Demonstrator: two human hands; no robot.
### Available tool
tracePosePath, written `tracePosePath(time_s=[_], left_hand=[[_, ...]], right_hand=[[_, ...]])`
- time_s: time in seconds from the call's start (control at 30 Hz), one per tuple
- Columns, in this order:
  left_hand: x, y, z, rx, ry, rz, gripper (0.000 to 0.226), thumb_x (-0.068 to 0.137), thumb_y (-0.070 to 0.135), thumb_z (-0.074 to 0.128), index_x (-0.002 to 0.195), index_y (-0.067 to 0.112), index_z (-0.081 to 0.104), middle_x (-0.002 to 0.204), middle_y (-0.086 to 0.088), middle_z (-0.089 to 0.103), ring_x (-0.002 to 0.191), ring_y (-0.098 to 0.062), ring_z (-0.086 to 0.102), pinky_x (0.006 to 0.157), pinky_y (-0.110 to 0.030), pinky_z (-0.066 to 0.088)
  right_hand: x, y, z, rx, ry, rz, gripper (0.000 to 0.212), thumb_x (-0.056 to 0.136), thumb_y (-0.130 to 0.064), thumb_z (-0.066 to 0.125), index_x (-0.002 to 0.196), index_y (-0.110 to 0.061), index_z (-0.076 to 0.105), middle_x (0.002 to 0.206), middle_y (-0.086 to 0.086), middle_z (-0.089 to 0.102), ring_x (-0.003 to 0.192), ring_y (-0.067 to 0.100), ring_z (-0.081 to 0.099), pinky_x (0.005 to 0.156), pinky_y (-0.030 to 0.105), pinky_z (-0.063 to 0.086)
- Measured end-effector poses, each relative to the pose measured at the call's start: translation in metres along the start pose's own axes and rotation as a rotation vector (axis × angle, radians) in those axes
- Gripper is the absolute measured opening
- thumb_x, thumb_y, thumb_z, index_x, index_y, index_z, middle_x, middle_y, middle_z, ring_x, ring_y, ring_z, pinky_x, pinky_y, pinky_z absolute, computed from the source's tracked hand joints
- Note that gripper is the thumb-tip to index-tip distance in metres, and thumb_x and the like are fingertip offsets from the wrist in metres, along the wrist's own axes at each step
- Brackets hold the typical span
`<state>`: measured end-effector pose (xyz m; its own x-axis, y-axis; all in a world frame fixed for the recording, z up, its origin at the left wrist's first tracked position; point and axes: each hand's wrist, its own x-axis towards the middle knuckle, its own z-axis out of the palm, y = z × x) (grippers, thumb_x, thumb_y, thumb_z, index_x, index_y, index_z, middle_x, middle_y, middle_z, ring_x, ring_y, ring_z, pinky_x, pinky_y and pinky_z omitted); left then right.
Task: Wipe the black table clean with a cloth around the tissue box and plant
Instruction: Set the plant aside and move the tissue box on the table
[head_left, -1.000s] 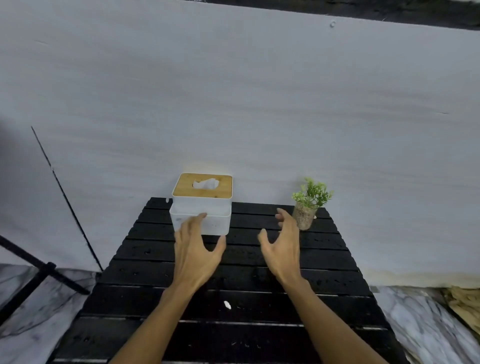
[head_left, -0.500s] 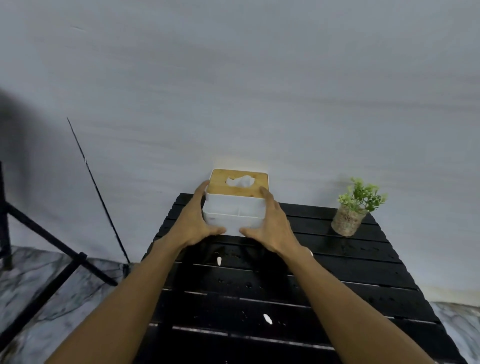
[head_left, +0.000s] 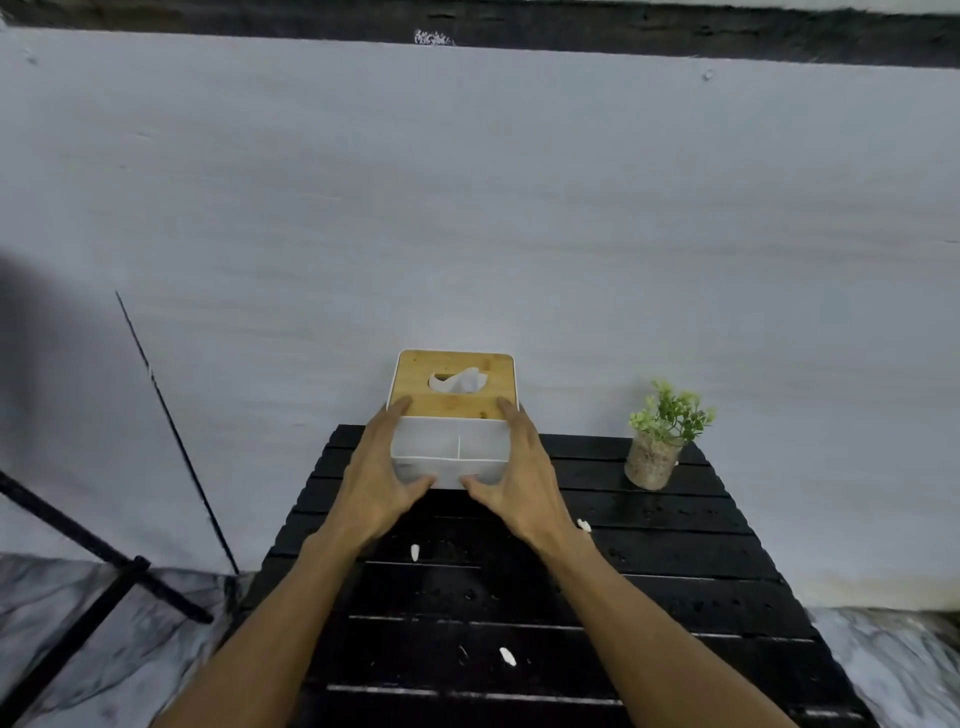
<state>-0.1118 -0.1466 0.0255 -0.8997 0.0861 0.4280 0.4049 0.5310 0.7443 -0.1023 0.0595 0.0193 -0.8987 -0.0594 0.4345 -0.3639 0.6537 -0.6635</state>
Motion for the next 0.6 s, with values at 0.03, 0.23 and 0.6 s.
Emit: tracePosePath(time_s=[0.03,0.23,0.6], left_hand=[[-0.001,0.008,-0.001,0.009,0.022,0.029,0.098,0.068,0.017,0.084,0.146,0.036,0.028,0.147,0.007,0.037,0.129,-0.009,0.041,0.104,-0.033,0.042],[-0.01,0.052,0.003,0.027,0.109,0.148,0.098,0.068,0.018,0.086,0.145,0.034,0.027,0.147,0.004,0.033,0.127,-0.009,0.04,0.097,-0.028,0.042],[-0.007,0.089,0.057,0.044,0.021,0.164,0.099,0.062,0.024,0.088,0.142,0.027,0.03,0.148,0.007,0.024,0.116,0.001,0.036,0.09,-0.027,0.046]], right_hand=[[-0.001,-0.003,-0.006,0.002,0.015,-0.021,0.101,0.079,-0.036,0.083,0.156,-0.028,0.017,0.162,0.004,0.025,0.142,0.022,0.038,0.107,0.035,0.044],[-0.012,-0.015,-0.047,-0.045,0.124,-0.105,0.1,0.078,-0.035,0.083,0.157,-0.028,0.021,0.164,0.003,0.02,0.133,0.01,0.037,0.096,0.028,0.048],[-0.03,0.029,-0.098,-0.095,0.13,-0.042,0.1,0.074,-0.038,0.083,0.154,-0.028,0.024,0.161,0.002,0.022,0.139,0.001,0.027,0.102,0.016,0.033]])
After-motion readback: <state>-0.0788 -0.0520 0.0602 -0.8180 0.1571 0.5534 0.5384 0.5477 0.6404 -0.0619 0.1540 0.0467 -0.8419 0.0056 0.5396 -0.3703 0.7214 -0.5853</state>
